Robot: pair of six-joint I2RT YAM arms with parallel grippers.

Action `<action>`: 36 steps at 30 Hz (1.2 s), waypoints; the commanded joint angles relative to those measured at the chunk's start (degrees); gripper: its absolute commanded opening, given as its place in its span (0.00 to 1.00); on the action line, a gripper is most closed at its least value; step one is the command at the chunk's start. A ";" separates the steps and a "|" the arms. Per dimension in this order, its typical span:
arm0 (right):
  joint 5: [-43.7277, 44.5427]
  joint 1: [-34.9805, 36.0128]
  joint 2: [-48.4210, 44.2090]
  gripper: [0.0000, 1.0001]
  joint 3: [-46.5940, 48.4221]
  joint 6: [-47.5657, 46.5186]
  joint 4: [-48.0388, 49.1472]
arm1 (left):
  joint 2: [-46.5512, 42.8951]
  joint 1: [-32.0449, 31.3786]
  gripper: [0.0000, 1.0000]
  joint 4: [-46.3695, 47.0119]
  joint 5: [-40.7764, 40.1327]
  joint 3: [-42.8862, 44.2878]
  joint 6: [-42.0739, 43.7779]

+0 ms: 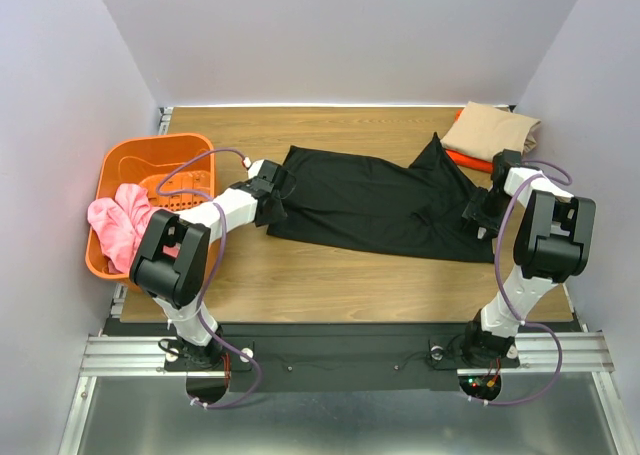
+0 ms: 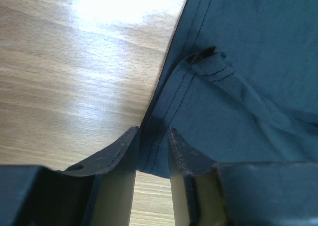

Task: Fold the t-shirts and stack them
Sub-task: Fold the tshirt

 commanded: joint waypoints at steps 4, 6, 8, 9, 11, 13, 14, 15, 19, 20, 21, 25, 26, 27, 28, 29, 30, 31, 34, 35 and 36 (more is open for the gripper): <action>1.47 -0.17 3.00 0.61 -1.52 -0.72 5.14 | -0.49 0.01 0.40 0.04 -0.92 -2.45 0.13; 1.47 -0.17 3.00 0.61 -1.52 -0.72 5.14 | -0.84 0.01 0.40 0.13 -1.36 -2.80 0.12; 1.30 -0.17 3.00 0.61 -1.52 -0.72 5.14 | -0.76 0.01 0.40 0.30 -1.45 -2.89 0.21; 1.12 -0.17 3.09 0.61 -1.52 -0.72 5.14 | -0.67 0.01 0.40 0.21 -1.45 -2.80 0.21; 0.95 -0.17 3.09 0.61 -1.52 -0.72 5.14 | -0.49 0.01 0.39 0.30 -1.10 -2.80 0.30; 1.03 -0.17 3.09 0.61 -1.61 -0.72 5.14 | -0.49 -0.08 0.33 0.48 -1.01 -2.71 0.39; 0.95 -0.17 3.00 0.61 -1.61 -0.72 5.14 | -0.40 -0.08 0.25 0.48 -1.01 -2.71 0.39; 1.03 -0.17 3.00 0.61 -1.61 -0.72 5.05 | -0.49 -0.08 0.21 0.56 -1.09 -2.71 0.47; 1.12 -0.17 3.00 0.62 -1.61 -0.81 5.05 | -0.93 -0.08 0.06 0.48 -1.45 -2.80 0.74; 1.21 -0.17 3.00 0.62 -1.61 -0.72 5.05 | -1.45 -0.08 0.05 0.30 -1.79 -3.24 0.74; 1.30 -0.17 3.00 0.62 -1.61 -0.72 5.05 | -1.81 -0.08 0.04 0.30 -1.89 -3.50 0.65; 1.91 -0.17 3.27 0.62 -1.61 -0.63 5.14 | -4.79 -0.08 0.00 0.39 -2.33 -5.35 0.56; 1.91 -0.17 3.35 0.62 -1.61 -0.63 5.05 | -5.49 -0.08 0.00 0.30 -2.15 -5.70 0.56; 1.91 -0.17 3.35 0.62 -1.52 -0.63 5.05 | -6.63 -0.08 0.00 0.30 -2.15 -5.96 0.48; 1.91 -0.17 3.53 0.62 -1.52 -0.63 5.14 | -7.17 -0.08 0.00 0.13 -1.98 -6.83 0.30; 1.91 -0.17 3.53 0.62 -1.52 -0.63 5.05 | -8.22 -0.08 0.00 0.04 -1.71 -7.19 -0.05; 1.91 -0.17 3.62 0.62 -1.52 -0.63 5.05 | -8.57 -0.08 0.00 0.04 -1.62 -8.07 -0.31; 1.82 -0.17 3.62 0.62 -1.43 -0.63 5.05 | -8.93 -0.08 0.00 0.04 -1.54 -8.60 -0.40; 1.82 -0.17 3.79 0.62 -1.43 -0.55 5.05 | -9.72 -0.08 0.00 -0.40 -1.71 -9.74 -1.02; 1.82 -0.17 3.79 0.62 -1.43 -0.63 5.05 | -9.81 -0.08 0.00 -0.58 -2.06 -9.92 -1.11; 1.91 -0.17 3.71 0.62 -1.52 -0.63 5.05 | -9.81 -0.08 0.00 -0.75 -2.24 -10.18 -1.28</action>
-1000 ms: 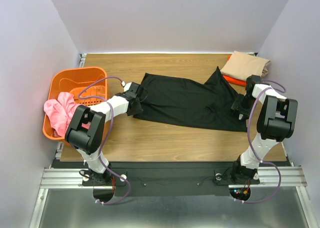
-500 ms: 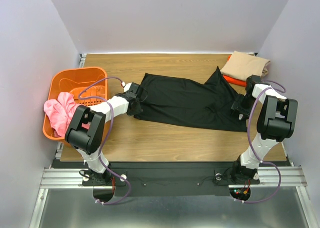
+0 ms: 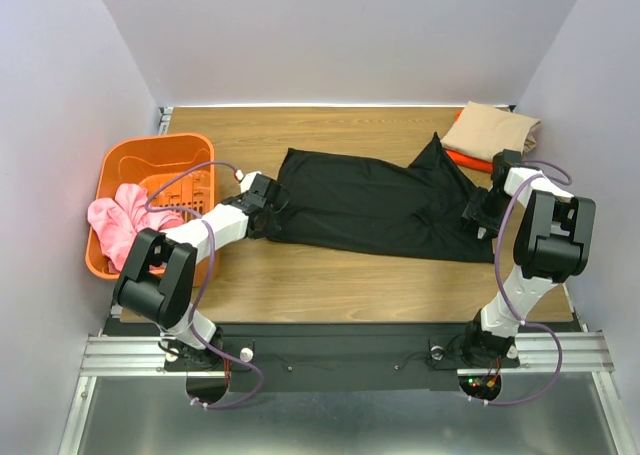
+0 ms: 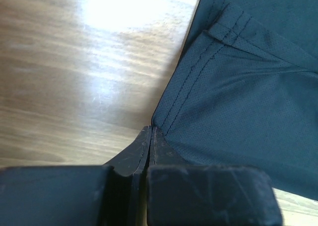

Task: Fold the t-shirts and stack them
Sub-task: Fold the tshirt

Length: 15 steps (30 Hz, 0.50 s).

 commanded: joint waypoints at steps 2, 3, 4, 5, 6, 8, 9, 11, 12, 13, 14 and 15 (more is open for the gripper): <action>1.85 -0.17 3.68 0.62 -1.52 -0.63 5.03 | -2.18 -0.06 0.00 -1.80 -2.32 -1.77 -0.91; 1.76 -0.17 3.51 0.62 -1.52 -0.81 5.03 | -2.09 -0.06 0.00 -1.80 -2.33 -1.86 -0.91; 1.58 -0.17 3.42 0.62 -1.43 -0.81 5.03 | -2.09 -0.06 0.01 -1.80 -2.33 -2.03 -0.91; 1.41 -0.17 3.07 0.62 -1.34 -0.98 5.11 | -2.18 -0.06 0.07 -1.80 -2.50 -1.86 -0.82; 1.06 -0.17 2.81 0.62 -1.34 -1.33 5.12 | -2.09 -0.06 0.16 -1.98 -2.68 -1.51 -0.74; 0.44 -0.17 1.32 0.62 -0.99 -2.03 5.12 | -2.18 -0.06 0.41 -3.46 -3.90 0.50 -0.47; 0.00 -0.17 0.70 0.62 -0.91 -2.04 5.03 | -2.27 -0.06 0.51 -3.47 -3.91 1.38 -0.38; -0.87 -0.17 -0.97 0.63 -0.64 -3.09 5.03 | -2.79 -0.06 0.68 -5.04 -5.22 3.49 -0.12; -1.23 -0.17 -1.93 0.63 -0.29 -3.36 4.94 | -3.41 -0.15 0.71 -5.58 -5.75 4.63 0.05; -1.84 -0.17 -4.29 0.63 -0.12 -3.71 4.94 | -3.59 -0.15 0.74 -6.02 -6.28 7.08 0.58; -1.85 -0.17 -5.36 0.63 -0.03 -3.80 4.94 | -3.85 -0.49 0.75 -6.63 -7.24 8.41 0.93; -3.67 -0.17 -6.59 0.64 0.15 -3.97 4.94 | -4.02 -0.67 0.77 -6.90 -7.60 10.86 1.20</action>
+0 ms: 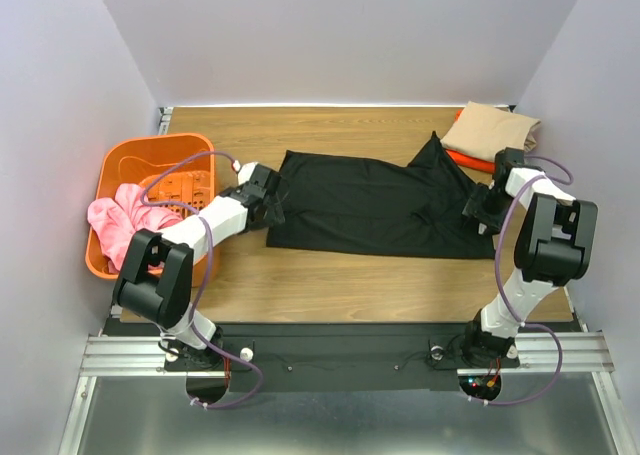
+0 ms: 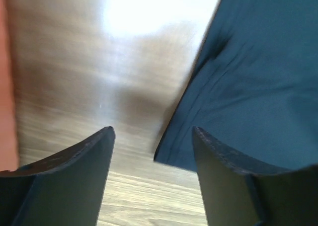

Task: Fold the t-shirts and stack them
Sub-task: Fold the tshirt

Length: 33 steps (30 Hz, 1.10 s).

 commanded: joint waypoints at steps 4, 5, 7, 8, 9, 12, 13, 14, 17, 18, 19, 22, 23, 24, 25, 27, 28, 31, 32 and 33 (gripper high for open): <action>-9.39 0.44 -9.22 0.65 0.02 -1.99 4.41 | -2.82 -2.25 0.80 -1.04 -3.23 12.27 3.17; -10.11 1.49 -9.74 0.65 0.02 -1.90 4.50 | -1.60 -3.39 0.80 0.44 -1.31 12.81 4.22; -10.38 3.24 -9.75 0.65 0.19 -1.81 4.50 | -0.10 -4.62 0.81 3.07 1.59 13.86 5.37; -10.29 4.30 -9.57 0.65 0.28 -1.72 4.85 | 1.73 -5.32 0.81 3.61 2.74 14.39 6.33; -10.20 6.66 -9.22 0.65 0.45 -1.72 5.03 | 2.79 -6.64 0.81 4.32 3.62 15.27 6.69; -9.32 9.84 -7.91 0.65 1.33 -1.11 5.64 | 6.13 -8.32 0.82 7.92 7.30 15.63 7.30; -9.41 11.41 -6.68 0.65 1.51 -0.67 5.73 | 7.10 -8.93 0.82 9.49 8.28 15.45 7.48; -9.50 12.21 -6.06 0.65 2.21 -0.58 5.91 | 9.37 -9.11 0.82 9.77 10.12 15.45 7.39; -9.24 15.02 -4.04 0.64 3.27 -0.40 6.26 | 12.03 -9.90 0.83 11.34 12.50 14.66 6.78; -9.32 15.90 -3.51 0.64 4.23 -0.40 6.44 | 13.17 -10.08 0.83 11.88 13.03 13.62 6.69; -9.15 16.26 -2.46 0.64 4.58 -0.31 6.44 | 13.61 -10.69 0.83 12.92 13.73 13.08 6.60; -7.83 16.88 -1.05 0.64 5.47 0.39 6.35 | 15.02 -11.48 0.83 13.64 14.00 11.06 6.43; -7.31 16.88 -0.44 0.64 5.38 0.56 6.35 | 15.20 -11.83 0.83 13.90 14.00 10.62 6.34; -7.13 16.97 -0.17 0.64 5.29 0.56 6.35 | 15.29 -11.92 0.83 14.08 14.00 9.57 6.08; -6.95 16.97 0.09 0.63 5.20 0.56 6.44 | 15.29 -12.01 0.83 14.34 14.00 8.95 5.99; -6.60 16.88 1.06 0.63 5.03 0.30 6.52 | 14.94 -12.27 0.83 15.04 14.27 7.81 5.81; -6.42 16.97 1.50 0.62 4.94 0.21 6.53 | 15.02 -12.19 0.83 15.13 14.35 7.02 5.81; -6.24 17.05 2.73 0.60 4.68 0.30 6.53 | 14.85 -12.36 0.84 15.40 14.18 5.96 5.99; -6.25 16.97 2.91 0.59 4.59 0.30 6.53 | 14.85 -12.36 0.83 15.40 14.09 5.87 5.99; -6.42 17.14 3.34 0.58 4.41 0.30 6.70 | 14.67 -12.36 0.84 15.40 14.00 5.70 5.99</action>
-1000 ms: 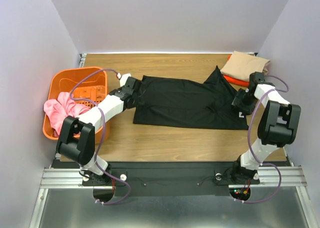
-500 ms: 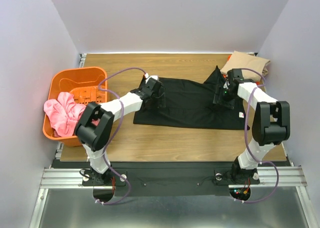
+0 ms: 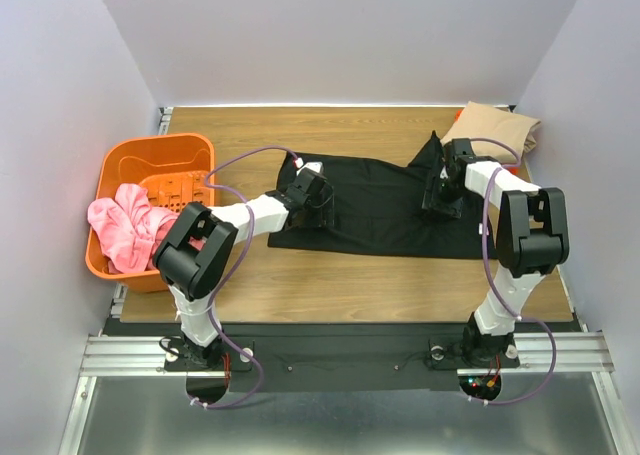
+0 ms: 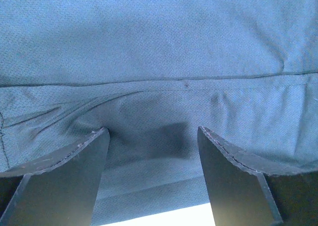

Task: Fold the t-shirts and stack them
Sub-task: Fold the tshirt

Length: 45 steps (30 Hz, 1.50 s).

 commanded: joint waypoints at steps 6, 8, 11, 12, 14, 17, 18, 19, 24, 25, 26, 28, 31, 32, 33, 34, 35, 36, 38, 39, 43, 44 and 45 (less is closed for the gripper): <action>0.92 0.60 2.30 0.43 1.11 0.10 1.78 | 0.07 -0.47 0.83 -1.52 1.50 -3.03 -0.61; 1.01 0.60 2.39 0.36 1.11 -0.16 1.87 | 0.07 -0.47 0.84 -1.61 1.59 -3.03 -0.70; 0.92 0.60 1.87 0.27 1.37 0.02 1.78 | 0.25 -0.47 0.84 -1.70 1.33 -3.38 -0.79; 0.92 0.51 1.78 0.27 1.46 0.10 1.70 | 0.16 -0.47 0.84 -1.70 1.24 -3.47 -0.79; 1.10 0.51 1.34 0.27 1.99 0.10 1.61 | 0.16 -0.47 0.84 -1.87 0.89 -3.73 -1.14; 1.62 0.51 1.16 0.38 2.51 0.19 1.26 | 0.25 -0.47 0.83 -2.31 0.62 -3.82 -1.23; 1.89 0.60 1.07 0.40 2.52 0.19 0.91 | 0.42 -0.47 0.83 -2.40 0.62 -3.91 -1.23; 2.24 0.60 1.07 0.41 2.60 0.19 0.73 | 0.34 -0.47 0.84 -2.49 0.62 -3.99 -1.32; 2.59 0.60 -1.29 0.45 3.13 0.37 -0.76 | -0.19 -0.47 0.83 -2.93 0.18 -4.52 -1.67; 2.24 0.60 -1.73 0.45 3.22 0.45 -0.76 | -0.19 -0.47 0.84 -3.01 0.10 -4.70 -1.67; 1.63 0.60 -2.09 0.45 3.31 0.63 -0.94 | -0.37 -0.47 0.84 -3.01 0.10 -4.79 -1.76; 0.93 0.51 -2.44 0.45 3.48 0.72 -1.12 | -0.37 -0.47 0.84 -3.01 0.10 -5.05 -1.93; -0.22 0.60 -2.00 0.44 3.57 0.89 -1.29 | -0.19 -0.39 0.84 -3.10 0.27 -5.05 -2.29; -0.31 0.60 -1.74 0.44 3.66 0.98 -1.29 | -0.11 -0.47 0.83 -3.10 0.27 -5.05 -2.29; -0.48 0.69 -1.39 0.43 3.66 0.98 -1.38 | -0.10 -0.47 0.83 -3.28 0.18 -4.96 -2.46; -0.57 0.69 -1.39 0.42 3.66 0.98 -1.38 | -0.10 -0.47 0.83 -3.28 0.10 -5.05 -2.46; -0.75 0.69 -1.30 0.41 3.66 0.98 -1.38 | -0.19 -0.39 0.83 -3.37 -0.08 -4.96 -2.46; -0.66 0.69 -1.39 0.39 3.66 0.98 -1.38 | -0.28 -0.47 0.83 -3.54 -0.17 -4.96 -2.55; -0.49 0.60 -1.30 0.35 3.83 0.81 -1.47 | -0.54 -0.38 0.84 -3.54 -0.26 -5.05 -2.64; -0.48 0.60 -1.13 0.33 3.92 0.63 -1.47 | -0.54 -0.47 0.83 -3.63 -0.34 -5.05 -2.64; -0.92 0.69 -0.42 0.29 3.66 0.54 -1.47 | -0.54 -0.47 0.83 -3.63 -0.35 -5.05 -2.64; -1.10 0.69 -0.33 0.25 3.57 0.54 -1.47 | -0.54 -0.47 0.84 -3.63 -0.43 -5.05 -2.81; -1.10 0.60 -0.25 0.25 3.48 0.54 -1.47 | -0.63 -0.47 0.84 -3.72 -0.52 -5.05 -2.81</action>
